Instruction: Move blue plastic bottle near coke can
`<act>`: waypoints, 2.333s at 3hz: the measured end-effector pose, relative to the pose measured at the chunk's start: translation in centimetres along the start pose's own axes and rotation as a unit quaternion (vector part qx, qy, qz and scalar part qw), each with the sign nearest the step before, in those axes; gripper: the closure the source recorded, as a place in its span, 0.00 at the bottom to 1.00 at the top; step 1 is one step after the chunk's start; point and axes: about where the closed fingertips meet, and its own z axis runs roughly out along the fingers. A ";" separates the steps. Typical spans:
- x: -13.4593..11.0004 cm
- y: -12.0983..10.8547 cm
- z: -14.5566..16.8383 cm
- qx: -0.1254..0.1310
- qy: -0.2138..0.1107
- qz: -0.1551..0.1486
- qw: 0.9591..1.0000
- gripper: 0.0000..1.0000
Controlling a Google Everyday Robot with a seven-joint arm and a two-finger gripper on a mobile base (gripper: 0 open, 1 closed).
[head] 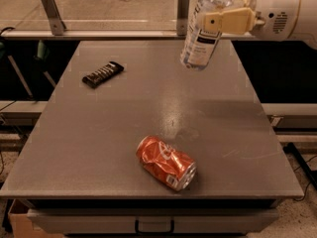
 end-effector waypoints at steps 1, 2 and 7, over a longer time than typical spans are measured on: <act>5.5 3.0 0.9 -0.021 0.020 0.033 0.999 1.00; 13.3 5.5 3.0 -0.059 0.067 0.073 0.993 1.00; 13.7 7.6 3.3 -0.084 0.078 0.058 0.992 0.36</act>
Offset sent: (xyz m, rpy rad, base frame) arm -0.0760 0.0563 -0.2204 -0.1446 0.3154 0.1868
